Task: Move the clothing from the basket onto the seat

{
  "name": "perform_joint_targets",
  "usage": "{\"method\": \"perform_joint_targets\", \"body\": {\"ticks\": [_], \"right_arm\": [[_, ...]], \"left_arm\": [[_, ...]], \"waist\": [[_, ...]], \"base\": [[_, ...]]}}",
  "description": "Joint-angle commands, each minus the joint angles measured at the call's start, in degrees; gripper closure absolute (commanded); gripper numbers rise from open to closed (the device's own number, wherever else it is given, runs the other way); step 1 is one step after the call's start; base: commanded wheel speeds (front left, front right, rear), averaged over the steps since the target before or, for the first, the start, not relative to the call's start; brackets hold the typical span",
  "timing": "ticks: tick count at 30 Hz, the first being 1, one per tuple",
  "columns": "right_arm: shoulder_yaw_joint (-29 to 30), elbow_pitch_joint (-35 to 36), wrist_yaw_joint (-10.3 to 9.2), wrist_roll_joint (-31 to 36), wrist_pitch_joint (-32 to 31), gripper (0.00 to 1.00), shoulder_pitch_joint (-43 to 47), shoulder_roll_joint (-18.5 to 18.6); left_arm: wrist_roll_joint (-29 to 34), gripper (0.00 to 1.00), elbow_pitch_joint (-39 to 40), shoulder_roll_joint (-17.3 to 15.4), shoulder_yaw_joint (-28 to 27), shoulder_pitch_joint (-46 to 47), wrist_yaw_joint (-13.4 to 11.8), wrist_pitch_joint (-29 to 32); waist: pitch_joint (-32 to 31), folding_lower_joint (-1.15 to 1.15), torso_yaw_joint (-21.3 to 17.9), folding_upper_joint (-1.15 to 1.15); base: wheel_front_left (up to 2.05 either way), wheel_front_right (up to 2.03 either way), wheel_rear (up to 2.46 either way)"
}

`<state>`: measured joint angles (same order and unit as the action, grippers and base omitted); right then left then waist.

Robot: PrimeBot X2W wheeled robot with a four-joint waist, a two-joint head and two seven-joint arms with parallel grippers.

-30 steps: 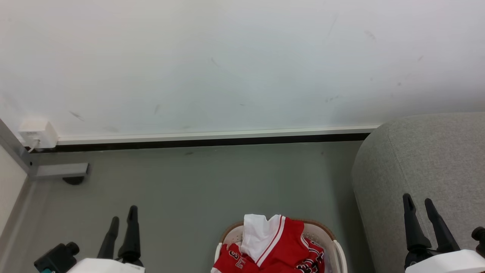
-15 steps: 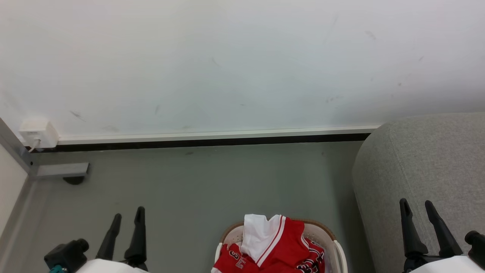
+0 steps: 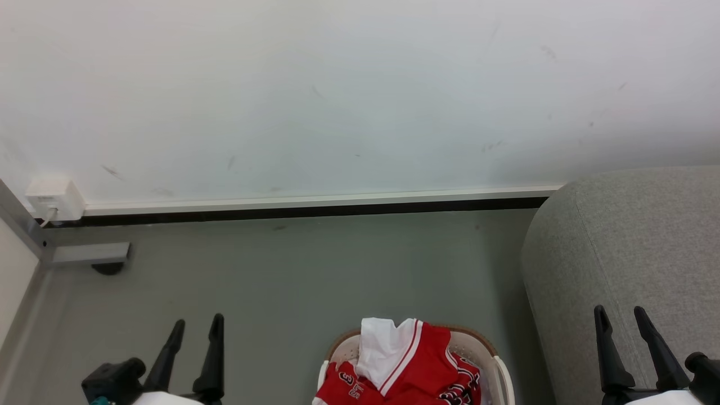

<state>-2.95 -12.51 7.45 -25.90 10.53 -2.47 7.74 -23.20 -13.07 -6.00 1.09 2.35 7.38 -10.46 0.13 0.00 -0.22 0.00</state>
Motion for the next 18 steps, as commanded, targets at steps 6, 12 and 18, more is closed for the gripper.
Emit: {"method": "perform_joint_targets", "body": {"ticks": [6,12,18], "right_arm": [[0.45,-0.9,0.05,3.06,1.2,0.0,0.52,0.39],[0.31,-1.94,0.05,4.49,1.91,0.0,0.57,0.48],[-0.24,-2.8,0.06,6.27,2.63,0.0,0.75,0.71]], "left_arm": [[4.03,0.0,-0.47,-0.76,0.9,-0.3,0.12,-1.27],[6.51,0.0,-1.02,-0.89,1.14,-0.39,0.13,-1.98],[8.98,0.0,-1.53,-1.1,1.44,-0.69,0.06,-2.69]], "waist": [[0.08,0.0,0.01,0.0],[0.2,0.0,0.13,0.0],[0.2,0.0,0.22,0.0]], "base": [[0.0,0.0,0.0],[0.0,0.0,0.0],[0.0,0.0,0.0]]}}
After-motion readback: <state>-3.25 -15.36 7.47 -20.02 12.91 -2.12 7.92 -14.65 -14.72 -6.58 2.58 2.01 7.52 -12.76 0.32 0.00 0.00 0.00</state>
